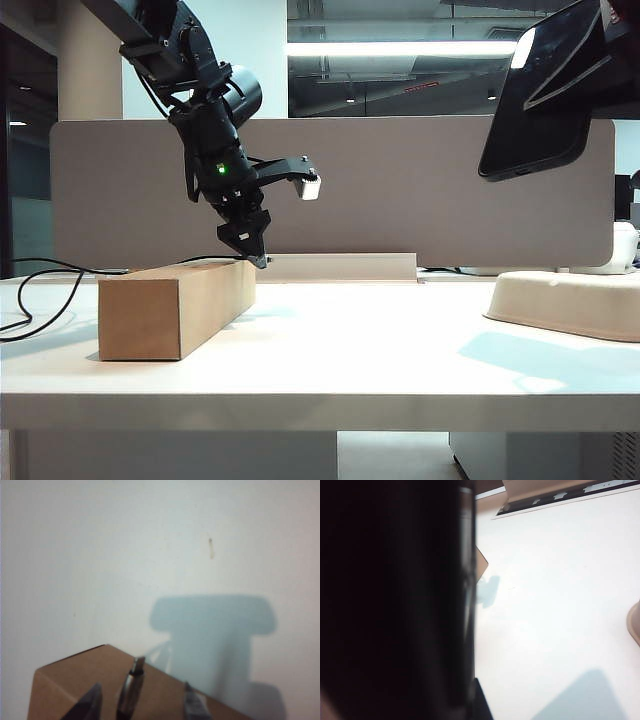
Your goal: Pick up the charging cable and the phone, plug the charging cable into the charging port on the phone, and finally place them back on the table.
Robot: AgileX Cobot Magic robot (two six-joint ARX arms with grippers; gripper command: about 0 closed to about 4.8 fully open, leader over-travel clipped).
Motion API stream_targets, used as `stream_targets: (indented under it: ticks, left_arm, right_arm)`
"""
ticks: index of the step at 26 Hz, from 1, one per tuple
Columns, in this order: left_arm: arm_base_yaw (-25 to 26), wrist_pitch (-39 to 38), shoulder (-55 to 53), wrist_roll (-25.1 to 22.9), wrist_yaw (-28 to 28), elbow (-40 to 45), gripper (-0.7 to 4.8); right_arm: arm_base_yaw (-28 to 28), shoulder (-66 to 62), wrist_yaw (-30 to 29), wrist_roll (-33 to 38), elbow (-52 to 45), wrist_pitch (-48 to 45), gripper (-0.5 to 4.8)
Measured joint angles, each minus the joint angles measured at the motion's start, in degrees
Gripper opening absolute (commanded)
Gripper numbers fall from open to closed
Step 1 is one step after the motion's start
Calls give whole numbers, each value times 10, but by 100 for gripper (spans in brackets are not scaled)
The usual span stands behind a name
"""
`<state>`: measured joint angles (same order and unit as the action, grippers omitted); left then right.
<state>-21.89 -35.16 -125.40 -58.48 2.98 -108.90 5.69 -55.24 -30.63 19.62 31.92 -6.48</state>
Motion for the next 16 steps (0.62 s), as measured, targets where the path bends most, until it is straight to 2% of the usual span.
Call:
stream_targets:
  ticks: [10,12,13,16]
  left_arm:
    - [0,28,-22,0,-9,1,178]
    - [0,46,-23,0,-9,0,158]
    - [0,46,-23,0,-9,0,122]
    - [0,45,-24,0,-9,0,116]
  right_arm:
    - [0,0,0,0,0,5,-6]
    - [0,0,0,0,0,9,-6]
    - [0,0,0,0,0,10,-6]
    - [0,0,0,0,0,9,-6]
